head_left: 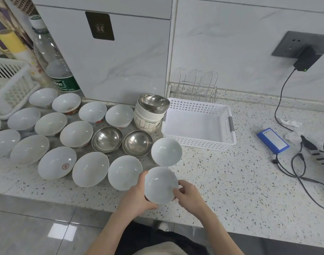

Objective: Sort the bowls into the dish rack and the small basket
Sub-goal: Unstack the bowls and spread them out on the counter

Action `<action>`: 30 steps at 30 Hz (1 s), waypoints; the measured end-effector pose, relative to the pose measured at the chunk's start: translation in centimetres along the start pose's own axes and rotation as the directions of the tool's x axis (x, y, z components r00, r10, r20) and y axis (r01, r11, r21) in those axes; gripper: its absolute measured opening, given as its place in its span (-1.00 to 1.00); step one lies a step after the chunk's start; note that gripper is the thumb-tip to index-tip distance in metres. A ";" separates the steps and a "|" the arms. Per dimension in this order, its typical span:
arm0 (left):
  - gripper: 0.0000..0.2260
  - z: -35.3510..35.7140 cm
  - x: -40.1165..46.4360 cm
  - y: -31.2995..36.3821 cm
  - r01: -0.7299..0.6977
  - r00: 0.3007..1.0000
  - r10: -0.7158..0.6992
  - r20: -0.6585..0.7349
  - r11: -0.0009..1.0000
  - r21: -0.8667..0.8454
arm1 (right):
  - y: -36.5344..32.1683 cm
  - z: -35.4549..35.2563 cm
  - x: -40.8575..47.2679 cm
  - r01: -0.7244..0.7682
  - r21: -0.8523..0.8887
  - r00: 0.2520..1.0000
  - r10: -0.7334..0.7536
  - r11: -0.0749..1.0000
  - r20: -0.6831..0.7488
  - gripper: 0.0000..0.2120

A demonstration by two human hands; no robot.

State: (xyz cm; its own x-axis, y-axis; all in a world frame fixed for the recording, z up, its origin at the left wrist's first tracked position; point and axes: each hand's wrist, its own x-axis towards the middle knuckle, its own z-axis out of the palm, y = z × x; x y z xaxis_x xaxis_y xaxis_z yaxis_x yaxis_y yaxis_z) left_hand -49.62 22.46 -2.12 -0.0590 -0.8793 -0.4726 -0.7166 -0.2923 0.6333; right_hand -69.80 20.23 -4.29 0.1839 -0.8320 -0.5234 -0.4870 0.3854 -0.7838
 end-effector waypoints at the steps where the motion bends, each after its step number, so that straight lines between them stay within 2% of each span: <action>1: -0.09 -0.1 0.0 0.0 0.001 1.000 -0.001 -0.006 1.000 0.007 | -0.1 -0.1 0.0 -0.010 0.012 1.000 0.010 1.000 0.011 -0.78; 6: -0.05 -0.1 -0.3 0.0 0.048 0.999 -0.048 -0.018 0.998 0.029 | -0.2 -0.4 -0.4 -0.039 0.007 0.998 0.038 0.999 0.045 -0.81; 9: -0.04 0.0 -0.5 0.0 0.045 0.999 -0.045 -0.012 0.999 0.016 | -0.4 -0.8 -0.5 -0.051 -0.029 0.997 0.053 0.998 0.049 -0.74; 11: 0.00 -0.2 -0.6 -0.1 0.053 0.998 -0.052 0.023 0.999 -0.008 | -0.8 -1.1 -0.6 -0.079 -0.048 0.997 0.079 0.996 -0.016 -0.70; 14: 0.04 -1.4 -0.4 -0.7 0.071 0.994 -0.060 0.089 0.989 -0.127 | -1.9 -2.1 -0.5 -0.120 -0.052 0.977 0.108 0.991 -0.185 -0.78; 17: -0.17 -3.7 0.7 -0.8 0.056 0.998 -0.052 0.023 0.966 -0.252 | -3.9 -3.3 0.4 -0.076 -0.003 0.946 0.071 0.997 -0.317 -0.87; 22: -0.62 -8.5 4.1 -0.1 -0.007 0.990 -0.059 -0.127 0.882 -0.471 | -9.7 -4.7 3.8 0.042 0.094 0.902 0.003 0.995 -0.433 -0.80; 27: -0.74 -13.0 7.6 1.2 -0.072 0.976 -0.042 -0.212 0.863 -0.501 | -16.1 -5.1 8.4 0.068 0.150 0.890 0.008 0.986 -0.456 -0.78; 30: -0.76 -14.5 9.0 1.6 -0.089 0.976 -0.027 -0.214 0.853 -0.514 | -18.8 -4.7 11.1 0.026 0.152 0.875 0.051 0.988 -0.481 -0.68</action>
State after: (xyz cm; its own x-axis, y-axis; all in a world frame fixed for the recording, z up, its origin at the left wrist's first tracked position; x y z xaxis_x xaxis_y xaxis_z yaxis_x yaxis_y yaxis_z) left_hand -41.23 8.68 3.52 0.1105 -0.9311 -0.3477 -0.2486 -0.3646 0.8974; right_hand -62.65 1.86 6.17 -0.2749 -0.9004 -0.3372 -0.3470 0.4200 -0.8386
